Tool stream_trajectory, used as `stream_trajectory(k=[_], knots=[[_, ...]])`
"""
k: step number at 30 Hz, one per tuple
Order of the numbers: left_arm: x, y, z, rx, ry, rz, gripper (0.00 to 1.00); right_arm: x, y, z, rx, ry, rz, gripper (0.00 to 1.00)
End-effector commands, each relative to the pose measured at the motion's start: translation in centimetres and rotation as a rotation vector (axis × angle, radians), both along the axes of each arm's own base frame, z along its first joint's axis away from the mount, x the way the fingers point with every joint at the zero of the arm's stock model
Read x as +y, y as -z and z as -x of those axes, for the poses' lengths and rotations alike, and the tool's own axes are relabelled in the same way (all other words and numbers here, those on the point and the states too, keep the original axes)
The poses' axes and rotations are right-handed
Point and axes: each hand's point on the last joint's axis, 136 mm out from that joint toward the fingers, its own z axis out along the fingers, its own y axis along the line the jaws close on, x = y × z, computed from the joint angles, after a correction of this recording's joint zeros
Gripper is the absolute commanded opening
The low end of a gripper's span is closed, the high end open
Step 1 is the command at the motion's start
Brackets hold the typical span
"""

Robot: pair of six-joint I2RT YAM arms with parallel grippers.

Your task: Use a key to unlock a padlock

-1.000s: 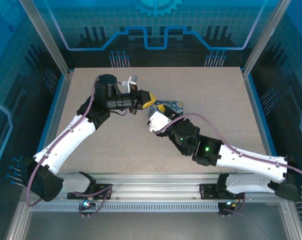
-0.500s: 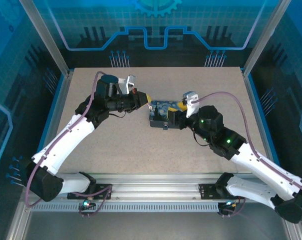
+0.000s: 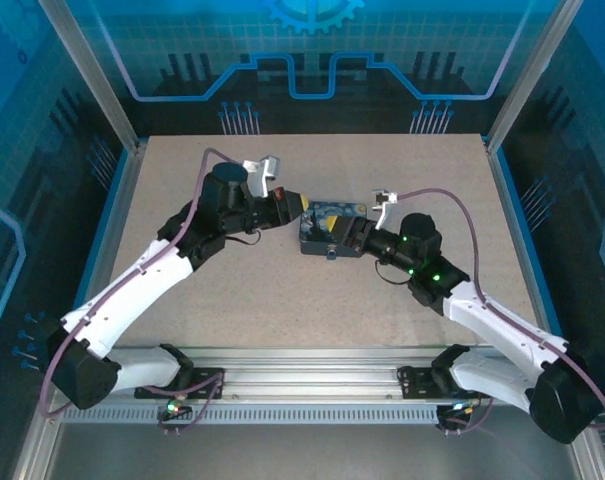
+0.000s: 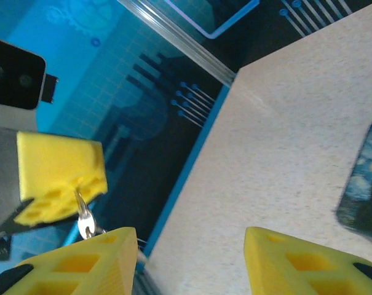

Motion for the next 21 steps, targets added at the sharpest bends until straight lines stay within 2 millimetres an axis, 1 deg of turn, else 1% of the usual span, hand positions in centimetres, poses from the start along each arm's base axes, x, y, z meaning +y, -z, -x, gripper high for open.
stream_trajectory(k=[1, 4, 6, 8, 10, 12, 17, 21], knots=[[-0.2, -2.0, 0.3, -0.068, -0.027, 0.068, 0.0, 0.1, -3.6, 0.3, -0.046, -0.026, -0.201, 0.5], [-0.4, -2.3, 0.7, -0.079, -0.032, 0.081, 0.0, 0.0, -4.3, 0.5, -0.058, -0.021, -0.236, 0.51], [-0.7, -2.6, 1.0, -0.094, -0.029, 0.094, 0.0, 0.3, -4.7, 0.7, -0.061, -0.027, -0.249, 0.53], [-0.8, -2.7, 1.1, -0.099, -0.035, 0.106, 0.0, 0.6, -4.8, 0.9, -0.061, -0.032, -0.252, 0.57], [-0.9, -2.9, 1.3, -0.105, -0.039, 0.129, 0.0, 0.8, -4.7, 0.9, -0.059, -0.028, -0.251, 0.57], [-1.0, -2.9, 1.3, -0.105, -0.043, 0.137, 0.0, 1.0, -4.8, 0.9, -0.065, -0.033, -0.268, 0.55], [-1.0, -2.9, 1.3, -0.111, -0.054, 0.139, 0.0, 2.4, -5.7, 1.5, -0.09, -0.101, -0.297, 0.42], [-0.8, -3.0, 1.3, -0.12, -0.066, 0.144, 0.0, 3.0, -6.1, 1.9, -0.097, -0.126, -0.293, 0.41]])
